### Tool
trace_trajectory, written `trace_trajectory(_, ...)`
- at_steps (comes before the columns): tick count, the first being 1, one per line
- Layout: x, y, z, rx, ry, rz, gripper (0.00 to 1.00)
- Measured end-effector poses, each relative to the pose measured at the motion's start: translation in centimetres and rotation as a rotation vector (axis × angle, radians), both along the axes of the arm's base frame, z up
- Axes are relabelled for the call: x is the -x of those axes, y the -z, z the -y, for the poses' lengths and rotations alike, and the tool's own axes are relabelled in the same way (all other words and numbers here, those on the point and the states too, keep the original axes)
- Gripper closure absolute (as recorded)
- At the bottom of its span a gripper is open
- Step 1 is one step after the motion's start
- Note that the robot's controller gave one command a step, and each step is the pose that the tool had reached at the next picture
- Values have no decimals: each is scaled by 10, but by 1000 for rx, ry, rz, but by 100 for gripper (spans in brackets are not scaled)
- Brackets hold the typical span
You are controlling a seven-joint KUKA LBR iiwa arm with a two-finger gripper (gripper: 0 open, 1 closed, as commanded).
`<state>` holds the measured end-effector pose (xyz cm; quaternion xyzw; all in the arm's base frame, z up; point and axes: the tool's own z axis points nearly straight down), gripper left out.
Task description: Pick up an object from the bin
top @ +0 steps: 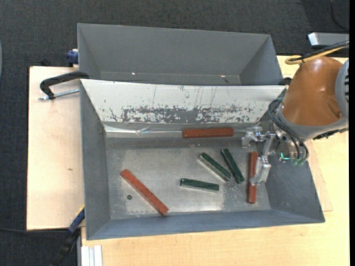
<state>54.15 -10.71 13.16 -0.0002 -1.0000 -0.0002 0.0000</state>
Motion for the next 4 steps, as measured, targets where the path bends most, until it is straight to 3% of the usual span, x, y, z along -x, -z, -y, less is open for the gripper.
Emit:
trace_trajectory(1,21,32,-4,1,13,6,0)
trace_trajectory(2,-10,61,-12,0,277,5,100)
trace_trajectory(3,-10,61,-12,0,277,5,100)
trace_trajectory(4,-27,16,-24,0,242,0,100)
